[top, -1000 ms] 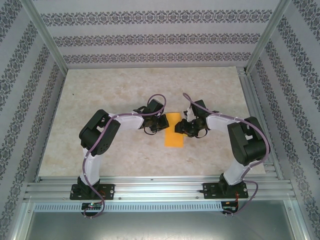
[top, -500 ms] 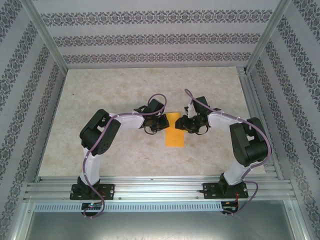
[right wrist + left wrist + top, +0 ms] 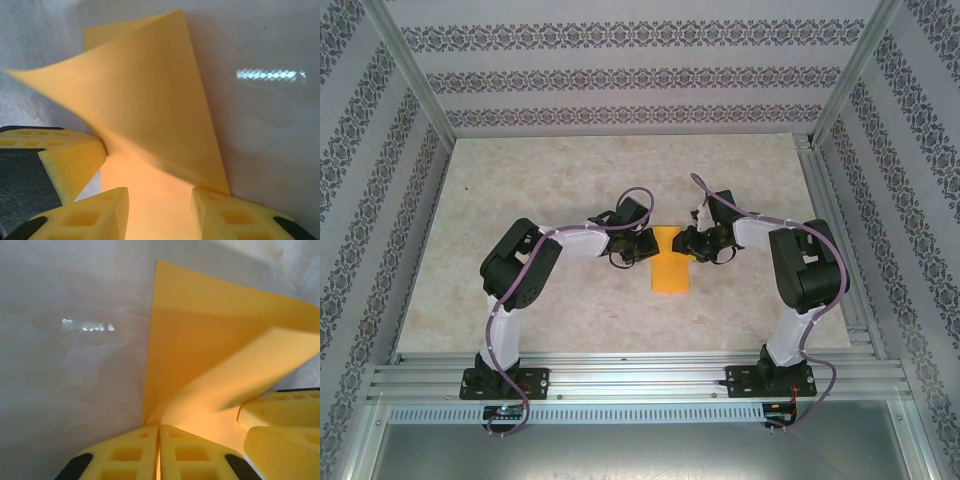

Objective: Fold a paper plane with a square sheet of paper (pick it up from the middle)
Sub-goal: Fold the square sheet of paper in half at the center of the table.

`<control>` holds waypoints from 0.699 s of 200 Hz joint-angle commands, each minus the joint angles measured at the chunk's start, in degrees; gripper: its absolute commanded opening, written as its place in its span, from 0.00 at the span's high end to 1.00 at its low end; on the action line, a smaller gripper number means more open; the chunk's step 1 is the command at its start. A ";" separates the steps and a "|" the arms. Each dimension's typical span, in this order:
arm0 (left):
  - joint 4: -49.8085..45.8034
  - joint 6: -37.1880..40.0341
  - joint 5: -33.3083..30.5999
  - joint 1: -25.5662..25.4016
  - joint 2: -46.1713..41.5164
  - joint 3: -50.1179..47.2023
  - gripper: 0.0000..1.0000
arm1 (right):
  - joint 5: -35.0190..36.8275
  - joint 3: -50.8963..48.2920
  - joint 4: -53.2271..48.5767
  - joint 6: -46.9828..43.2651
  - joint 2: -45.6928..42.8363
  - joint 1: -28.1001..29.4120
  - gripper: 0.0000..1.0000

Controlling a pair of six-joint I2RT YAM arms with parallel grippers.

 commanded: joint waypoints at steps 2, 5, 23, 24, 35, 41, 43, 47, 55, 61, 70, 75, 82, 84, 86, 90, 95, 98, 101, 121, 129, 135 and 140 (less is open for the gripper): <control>-4.50 1.23 -0.91 -0.84 2.53 -0.28 0.88 | 0.43 0.97 -1.89 -1.48 -1.68 -0.22 0.61; -4.57 1.24 -0.92 -0.83 2.54 -0.29 0.88 | 0.08 1.23 -1.93 -1.32 -2.19 -0.26 0.61; -4.49 1.20 -1.01 -0.83 2.63 -0.24 0.88 | -1.73 3.17 -2.32 -1.11 -4.18 -0.24 0.60; -4.49 1.20 -0.99 -0.83 2.63 -0.27 0.88 | -1.76 3.27 -2.30 -1.11 -4.20 -0.22 0.60; -4.45 1.11 -1.00 -0.83 2.72 -0.20 0.88 | -2.36 4.54 -2.42 -1.22 -4.08 -0.25 0.60; -4.40 1.11 -0.96 -0.84 2.76 -0.17 0.88 | -2.56 5.10 -2.33 -1.29 -3.61 -0.27 0.60; -4.39 1.11 -0.97 -0.83 2.80 -0.13 0.88 | -2.58 5.39 -2.36 -1.29 -3.43 -0.21 0.60; -4.39 1.07 -0.97 -0.83 2.79 -0.11 0.88 | -2.46 5.77 -2.25 -1.31 -2.97 -0.25 0.60; -4.47 1.02 -0.97 -0.83 2.81 0.02 0.88 | -2.46 6.52 -2.49 -1.43 -1.94 -0.37 0.60; -4.69 1.10 -0.92 -0.83 2.81 0.11 0.88 | -2.58 7.11 -2.63 -1.66 -1.09 -0.37 0.60; -4.92 1.26 -1.05 -0.83 2.81 0.24 0.88 | -2.37 7.46 -2.26 -1.61 -0.15 -0.37 0.60; -4.97 1.28 -1.05 -0.83 2.81 0.24 0.88 | -2.20 7.64 -1.99 -1.54 0.43 -0.45 0.60; -5.06 1.37 -1.05 -0.83 2.81 0.34 0.88 | -2.13 7.93 -1.81 -1.54 1.28 -0.56 0.61; -5.09 1.44 -1.06 -0.83 2.81 0.35 0.88 | -2.15 8.01 -1.79 -1.53 1.52 -0.57 0.61; -5.12 1.45 -1.06 -0.83 2.81 0.33 0.88 | -2.04 8.10 -1.68 -1.54 1.74 -0.69 0.61; -5.18 1.44 -1.04 -0.84 2.81 0.33 0.88 | -1.80 8.19 -1.52 -1.48 2.24 -0.70 0.61; -5.23 1.58 -1.03 -0.83 2.79 0.33 0.88 | -1.54 8.36 -1.57 -1.48 2.87 -0.73 0.61; -5.23 1.55 -1.03 -0.83 2.76 0.34 0.88 | -1.46 8.51 -1.58 -1.52 3.28 -0.81 0.61; -5.27 1.55 -1.06 -0.83 2.80 0.33 0.88 | -1.43 8.60 -1.48 -1.59 3.67 -0.83 0.61; -5.41 1.63 -1.09 -0.83 2.90 0.24 0.88 | -0.44 8.65 -1.50 -1.90 6.26 -0.96 0.61; -5.36 1.63 -1.11 -0.83 2.89 0.16 0.88 | -0.17 8.44 -1.56 -2.18 7.11 -0.98 0.61; -5.32 1.68 -1.06 -0.83 2.84 0.11 0.88 | 0.08 8.31 -1.50 -2.27 7.62 -1.07 0.61; -5.27 1.55 -1.14 -0.83 2.89 0.09 0.88 | 0.57 8.22 -1.56 -2.44 7.92 -1.07 0.61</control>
